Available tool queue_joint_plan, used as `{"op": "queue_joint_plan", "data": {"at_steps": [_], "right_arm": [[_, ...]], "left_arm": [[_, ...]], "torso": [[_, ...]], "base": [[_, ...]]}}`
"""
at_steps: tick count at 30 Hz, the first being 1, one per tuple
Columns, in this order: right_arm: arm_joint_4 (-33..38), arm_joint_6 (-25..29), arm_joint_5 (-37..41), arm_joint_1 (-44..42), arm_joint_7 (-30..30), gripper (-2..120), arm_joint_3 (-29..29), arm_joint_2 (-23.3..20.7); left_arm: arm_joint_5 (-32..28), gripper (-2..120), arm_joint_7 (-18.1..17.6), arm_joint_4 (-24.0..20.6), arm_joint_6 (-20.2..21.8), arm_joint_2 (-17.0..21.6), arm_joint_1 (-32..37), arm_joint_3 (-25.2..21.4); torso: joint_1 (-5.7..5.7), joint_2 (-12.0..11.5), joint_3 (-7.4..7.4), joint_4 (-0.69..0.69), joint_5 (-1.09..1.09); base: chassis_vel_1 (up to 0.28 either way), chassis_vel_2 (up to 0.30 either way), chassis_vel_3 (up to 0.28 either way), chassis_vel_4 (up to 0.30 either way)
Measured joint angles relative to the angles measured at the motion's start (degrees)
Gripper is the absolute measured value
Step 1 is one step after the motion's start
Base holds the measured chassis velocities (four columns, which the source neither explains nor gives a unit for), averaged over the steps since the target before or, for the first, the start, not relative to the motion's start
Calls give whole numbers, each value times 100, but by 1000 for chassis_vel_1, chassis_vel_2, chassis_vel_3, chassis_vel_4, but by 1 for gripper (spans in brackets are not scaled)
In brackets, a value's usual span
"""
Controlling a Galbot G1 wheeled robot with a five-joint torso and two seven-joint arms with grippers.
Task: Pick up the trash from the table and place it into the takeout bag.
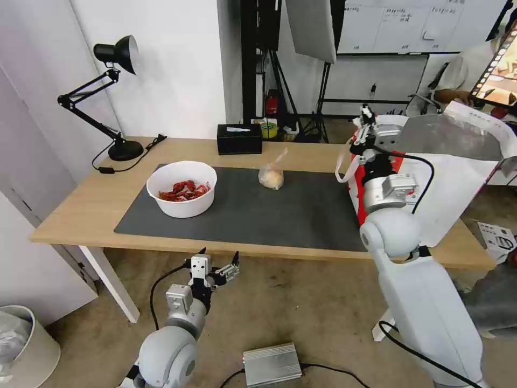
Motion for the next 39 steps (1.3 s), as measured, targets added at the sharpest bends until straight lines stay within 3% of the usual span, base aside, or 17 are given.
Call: {"op": "queue_joint_plan", "data": {"at_steps": [7, 22, 39], "right_arm": [[-124, -37, 120, 134, 107, 0, 246, -64], [-9, -1025, 1131, 150, 1290, 0, 545, -154], [105, -1343, 1827, 279, 1692, 0, 426, -142]], "left_arm": [[2, 100, 0, -1, 0, -5, 29, -16], [-2, 100, 8, 14, -4, -12, 21, -3], [-11, 100, 13, 5, -19, -30, 62, -30]], "torso": [[0, 0, 0, 1, 0], [1, 0, 0, 0, 0], [0, 0, 0, 0, 0]], "base": [[0, 0, 0, 0], [0, 0, 0, 0], [0, 0, 0, 0]]}}
